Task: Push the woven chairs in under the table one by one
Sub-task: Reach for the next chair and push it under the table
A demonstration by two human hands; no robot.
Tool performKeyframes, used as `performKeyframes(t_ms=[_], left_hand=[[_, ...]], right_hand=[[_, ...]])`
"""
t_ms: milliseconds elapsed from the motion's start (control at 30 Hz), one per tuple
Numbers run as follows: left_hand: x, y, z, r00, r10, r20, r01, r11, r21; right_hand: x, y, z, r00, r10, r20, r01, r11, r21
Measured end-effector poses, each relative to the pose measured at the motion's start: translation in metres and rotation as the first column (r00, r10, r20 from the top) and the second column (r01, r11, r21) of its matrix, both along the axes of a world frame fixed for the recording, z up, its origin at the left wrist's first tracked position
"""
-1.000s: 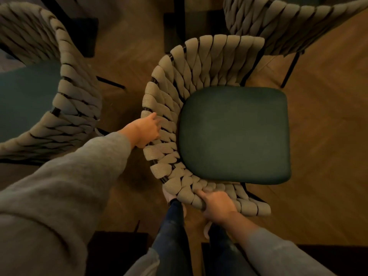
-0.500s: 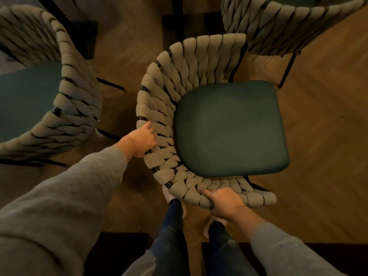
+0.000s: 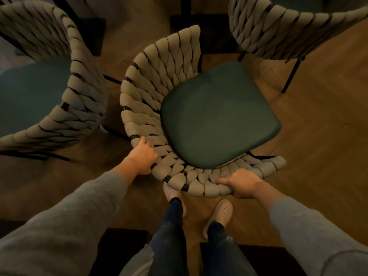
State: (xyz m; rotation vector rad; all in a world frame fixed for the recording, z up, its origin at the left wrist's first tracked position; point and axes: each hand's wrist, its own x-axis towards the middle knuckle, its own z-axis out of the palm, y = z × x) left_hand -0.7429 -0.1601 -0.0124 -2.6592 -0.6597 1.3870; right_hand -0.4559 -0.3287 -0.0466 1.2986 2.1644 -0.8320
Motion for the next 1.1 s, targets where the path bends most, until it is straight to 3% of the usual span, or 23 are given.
performKeyframes(t_ms=[333,467,533,733,900,1100], left_hand=[[0.002,-0.008,0.005,0.999,-0.034,-0.033,0.033,0.998,-0.048],[-0.008,-0.007,0.007,0.994,-0.1,0.034,0.105,0.978,-0.178],[-0.015,0.009,0.009,0.986,-0.168,-0.002,0.163,0.962,-0.217],[-0.025,0.015,0.0,0.965,-0.234,-0.115,0.233,0.972,-0.021],[-0.048,-0.038,-0.01,0.975,-0.222,-0.022,0.221,0.974,-0.052],[-0.065,-0.077,-0.013,0.992,-0.129,-0.003,0.128,0.984,-0.125]], right_hand=[[-0.005,-0.015,-0.003,0.994,-0.087,0.062,0.087,0.996,-0.008],[-0.005,-0.032,0.0,0.995,-0.079,0.065,0.082,0.996,-0.038],[-0.005,-0.043,0.0,0.995,-0.067,0.072,0.071,0.996,-0.055],[0.0,-0.063,0.002,0.996,-0.049,0.077,0.053,0.997,-0.061],[0.01,-0.092,0.002,0.999,0.008,0.048,-0.002,0.992,-0.13],[0.028,-0.09,-0.002,0.988,0.145,0.054,-0.139,0.985,-0.099]])
